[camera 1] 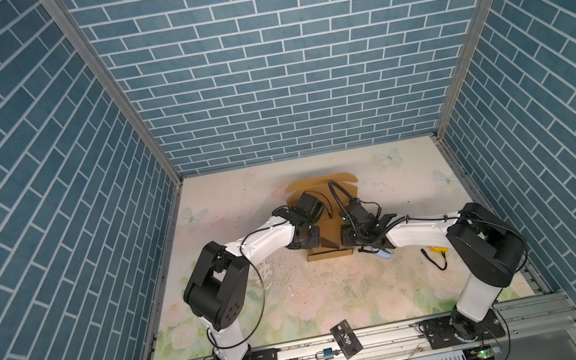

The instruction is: Fold the paper box

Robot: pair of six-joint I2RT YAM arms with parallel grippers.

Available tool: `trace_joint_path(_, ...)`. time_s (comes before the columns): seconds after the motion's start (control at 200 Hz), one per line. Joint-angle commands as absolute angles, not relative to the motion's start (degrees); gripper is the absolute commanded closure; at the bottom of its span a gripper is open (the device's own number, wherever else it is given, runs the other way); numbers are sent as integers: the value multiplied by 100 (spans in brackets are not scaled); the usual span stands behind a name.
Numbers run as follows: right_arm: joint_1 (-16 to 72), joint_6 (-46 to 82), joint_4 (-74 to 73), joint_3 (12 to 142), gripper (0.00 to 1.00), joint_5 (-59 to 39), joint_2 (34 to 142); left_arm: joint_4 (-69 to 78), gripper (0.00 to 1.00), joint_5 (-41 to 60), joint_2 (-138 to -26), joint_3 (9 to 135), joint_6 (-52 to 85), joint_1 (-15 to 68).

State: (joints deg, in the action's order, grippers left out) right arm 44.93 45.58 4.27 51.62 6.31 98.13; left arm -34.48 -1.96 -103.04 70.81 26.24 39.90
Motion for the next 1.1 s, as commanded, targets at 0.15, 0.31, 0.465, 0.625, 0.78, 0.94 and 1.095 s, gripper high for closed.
trace_joint_path(0.15, 4519, 4298, 601, 5134, 69, 477, 9784, -3344, 83, 149, -10368, 7128, 2648, 4087)
trace_joint_path(0.31, 4457, 4211, 911, 5309, 81, 634, 9976, -3398, 83, 93, -10331, 7177, 2633, 4087)
trace_joint_path(0.465, 4343, 4209, 985, 5322, 100, 675, 10107, -3402, 83, 33, -10357, 7202, 2616, 4087)
trace_joint_path(0.625, 4337, 4247, 882, 5321, 100, 817, 10113, -3411, 83, 79, -10368, 7241, 2627, 4096)
trace_joint_path(0.78, 4374, 4289, 954, 5536, 82, 902, 10246, -3443, 83, 39, -10362, 7259, 2602, 4096)
trace_joint_path(0.94, 4377, 4155, 781, 5545, 93, 1052, 10421, -3420, 83, 30, -10433, 7257, 2603, 4104)
trace_joint_path(1.095, 4377, 4140, 730, 5501, 100, 1134, 10347, -3429, 83, 74, -10454, 7277, 2610, 4104)
